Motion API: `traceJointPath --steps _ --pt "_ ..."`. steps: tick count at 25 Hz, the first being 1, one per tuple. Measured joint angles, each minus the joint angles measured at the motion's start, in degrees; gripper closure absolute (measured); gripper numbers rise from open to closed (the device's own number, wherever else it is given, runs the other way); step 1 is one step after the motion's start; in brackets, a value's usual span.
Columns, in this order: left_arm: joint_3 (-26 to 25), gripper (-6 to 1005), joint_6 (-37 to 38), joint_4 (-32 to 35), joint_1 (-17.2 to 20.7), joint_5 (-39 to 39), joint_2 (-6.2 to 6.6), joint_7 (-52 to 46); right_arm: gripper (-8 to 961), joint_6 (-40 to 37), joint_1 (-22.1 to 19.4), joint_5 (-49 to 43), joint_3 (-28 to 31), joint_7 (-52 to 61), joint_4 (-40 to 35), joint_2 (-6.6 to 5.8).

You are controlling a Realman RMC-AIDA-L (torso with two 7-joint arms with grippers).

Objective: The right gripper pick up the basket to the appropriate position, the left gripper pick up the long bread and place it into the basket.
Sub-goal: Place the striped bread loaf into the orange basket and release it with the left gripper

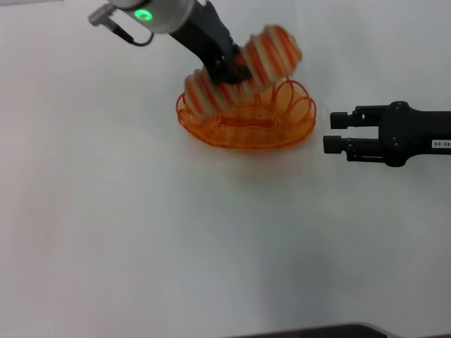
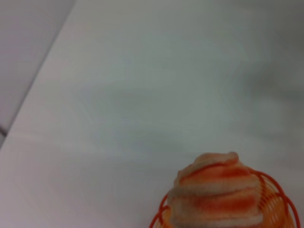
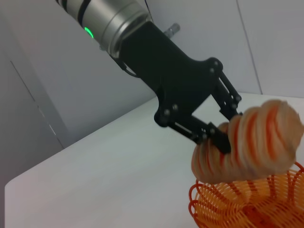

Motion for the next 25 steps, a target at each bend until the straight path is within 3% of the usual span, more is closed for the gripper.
traceJointPath --steps 6,11,18,22,25 --pt "8.37 670 -3.93 -0.52 -0.53 0.15 -0.14 2.14 347 -0.11 0.06 0.09 0.21 0.03 0.09 0.24" --pt "9.07 604 -5.34 -0.66 -0.31 -0.06 -0.31 2.95 347 -0.14 0.35 0.10 0.22 -0.11 0.09 0.61" --pt "8.10 293 -4.58 0.56 2.74 -2.65 0.12 3.15 347 -0.14 0.55 0.10 0.22 -0.16 0.07 0.65" --pt "2.71 164 -1.23 4.13 6.52 -6.00 0.08 4.83 347 -0.13 0.96 0.09 0.21 -0.04 0.08 0.56" --pt "-7.95 139 3.79 4.99 9.43 -12.71 0.30 8.25 347 -0.14 1.09 0.09 0.22 0.04 -0.06 0.47"
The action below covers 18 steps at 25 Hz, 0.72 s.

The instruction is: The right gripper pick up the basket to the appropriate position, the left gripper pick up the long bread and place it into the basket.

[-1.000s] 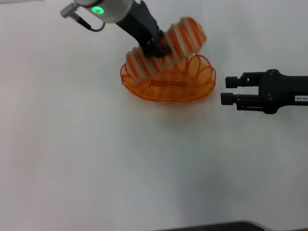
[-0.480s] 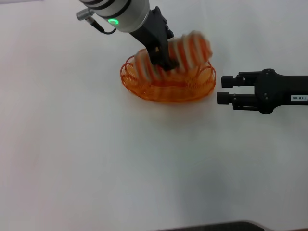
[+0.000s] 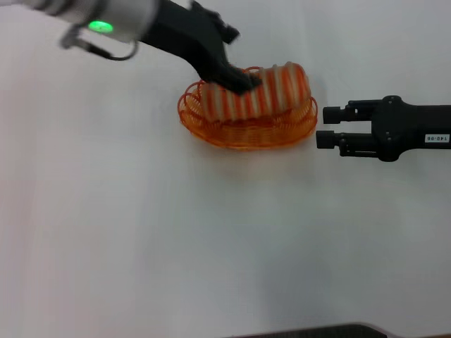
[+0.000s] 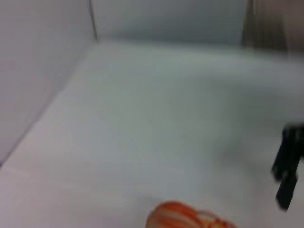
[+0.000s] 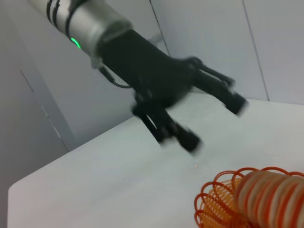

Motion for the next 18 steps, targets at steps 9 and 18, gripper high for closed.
traceJointPath --steps 9,18 --pt "-26.93 98 11.20 -18.32 10.50 -11.84 5.16 8.66 347 0.31 -0.23 0.00 2.33 -0.39 -0.21 0.13" --pt "-32.47 98 14.12 -21.71 21.70 -11.98 5.26 13.01 347 2.07 -0.03 0.00 3.94 -0.46 0.03 0.24"
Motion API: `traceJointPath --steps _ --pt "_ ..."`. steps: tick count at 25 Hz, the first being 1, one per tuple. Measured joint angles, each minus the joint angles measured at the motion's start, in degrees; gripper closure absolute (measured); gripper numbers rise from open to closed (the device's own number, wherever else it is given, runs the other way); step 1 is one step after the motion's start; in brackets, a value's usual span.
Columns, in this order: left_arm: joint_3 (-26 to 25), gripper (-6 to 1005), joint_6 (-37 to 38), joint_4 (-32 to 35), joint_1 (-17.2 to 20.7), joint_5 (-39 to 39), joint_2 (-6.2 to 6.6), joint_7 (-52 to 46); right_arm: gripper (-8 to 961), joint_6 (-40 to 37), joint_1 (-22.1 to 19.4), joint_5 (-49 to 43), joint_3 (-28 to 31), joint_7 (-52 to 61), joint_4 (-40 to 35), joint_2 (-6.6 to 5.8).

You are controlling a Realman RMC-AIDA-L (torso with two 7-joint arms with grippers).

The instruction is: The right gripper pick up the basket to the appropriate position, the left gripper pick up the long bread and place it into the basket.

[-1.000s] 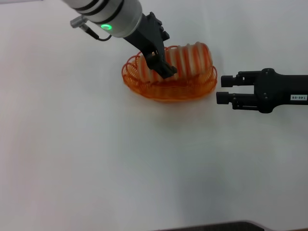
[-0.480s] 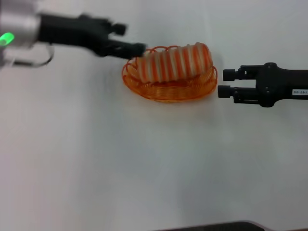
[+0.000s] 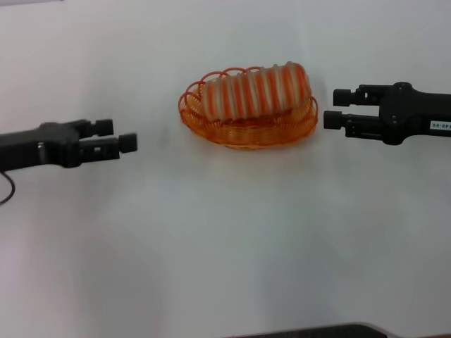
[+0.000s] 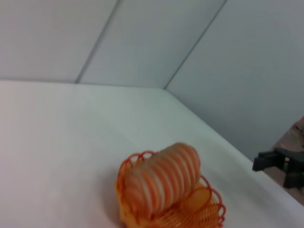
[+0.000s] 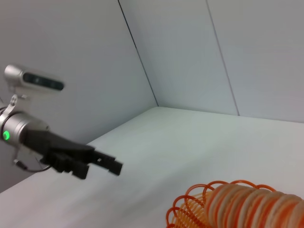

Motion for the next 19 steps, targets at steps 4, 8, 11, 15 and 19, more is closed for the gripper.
traceJointPath --steps 4,8,11,15,19 --pt "-0.16 98 0.11 -0.18 1.24 0.00 -0.15 0.54 347 0.05 0.25 0.00 -0.11 0.14 0.05 0.00" --pt "-0.23 98 0.30 -0.34 1.20 0.57 -0.16 0.60 347 0.05 0.31 0.00 -0.28 0.19 0.10 0.05" --pt "-0.26 98 0.34 -0.42 0.91 0.79 -0.16 0.61 347 0.05 0.33 0.00 -0.39 0.20 0.11 0.15" --pt "-0.30 98 0.50 -0.44 0.55 0.78 -0.14 0.63 347 0.04 0.45 0.00 -0.24 0.02 0.11 0.42" --pt "-0.32 98 0.89 -0.55 -0.15 0.75 0.06 0.60 347 0.04 1.04 0.00 -0.32 -0.02 0.06 0.63"
